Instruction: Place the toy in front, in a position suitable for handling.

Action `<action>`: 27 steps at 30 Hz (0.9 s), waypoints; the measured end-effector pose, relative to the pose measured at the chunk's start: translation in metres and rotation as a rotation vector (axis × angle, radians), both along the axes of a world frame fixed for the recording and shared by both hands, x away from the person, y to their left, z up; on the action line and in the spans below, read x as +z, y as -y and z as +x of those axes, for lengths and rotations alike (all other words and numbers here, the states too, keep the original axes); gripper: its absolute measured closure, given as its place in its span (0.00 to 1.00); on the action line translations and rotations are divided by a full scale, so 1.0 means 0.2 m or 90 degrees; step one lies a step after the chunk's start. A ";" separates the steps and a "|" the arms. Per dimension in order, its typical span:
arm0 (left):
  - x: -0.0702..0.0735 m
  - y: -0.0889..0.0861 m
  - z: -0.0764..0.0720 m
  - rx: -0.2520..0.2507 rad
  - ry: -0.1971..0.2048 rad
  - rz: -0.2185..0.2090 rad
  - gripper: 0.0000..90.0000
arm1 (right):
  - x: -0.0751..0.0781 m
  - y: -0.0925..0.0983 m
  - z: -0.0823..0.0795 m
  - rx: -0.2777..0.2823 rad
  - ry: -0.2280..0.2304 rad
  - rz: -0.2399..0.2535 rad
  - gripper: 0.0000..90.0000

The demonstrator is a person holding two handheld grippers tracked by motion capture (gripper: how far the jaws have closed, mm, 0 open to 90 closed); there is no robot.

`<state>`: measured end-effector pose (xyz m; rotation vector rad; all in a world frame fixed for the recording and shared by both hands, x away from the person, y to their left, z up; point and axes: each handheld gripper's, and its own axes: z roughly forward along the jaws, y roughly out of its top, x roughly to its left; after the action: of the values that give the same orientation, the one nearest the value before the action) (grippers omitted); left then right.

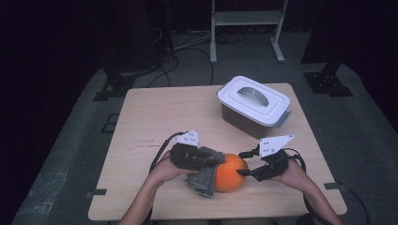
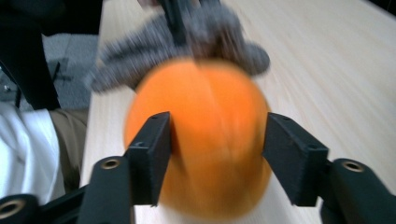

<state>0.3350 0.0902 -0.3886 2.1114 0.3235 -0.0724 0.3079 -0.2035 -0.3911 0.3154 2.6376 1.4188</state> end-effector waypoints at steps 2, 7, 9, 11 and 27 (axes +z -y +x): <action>0.00 0.02 0.00 -0.007 0.002 -0.001 0.82 | 0.02 -0.03 -0.02 0.007 0.015 -0.001 0.38; 0.02 0.07 -0.01 -0.018 0.021 0.016 0.82 | 0.00 -0.11 -0.03 0.021 0.040 -0.030 0.37; 0.02 0.06 -0.01 -0.017 0.022 0.018 0.82 | -0.03 -0.11 -0.02 0.018 0.034 -0.037 0.47; 0.02 0.05 -0.01 -0.013 0.024 0.019 0.82 | -0.04 -0.09 0.00 0.018 0.016 -0.030 0.54; -0.02 0.08 -0.01 -0.011 0.009 0.028 0.82 | -0.04 0.05 -0.01 -0.024 -0.005 -0.035 0.37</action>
<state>0.3337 0.0745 -0.3933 2.1579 0.3001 -0.0607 0.3067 -0.2134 -0.3986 0.3630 2.6570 1.3333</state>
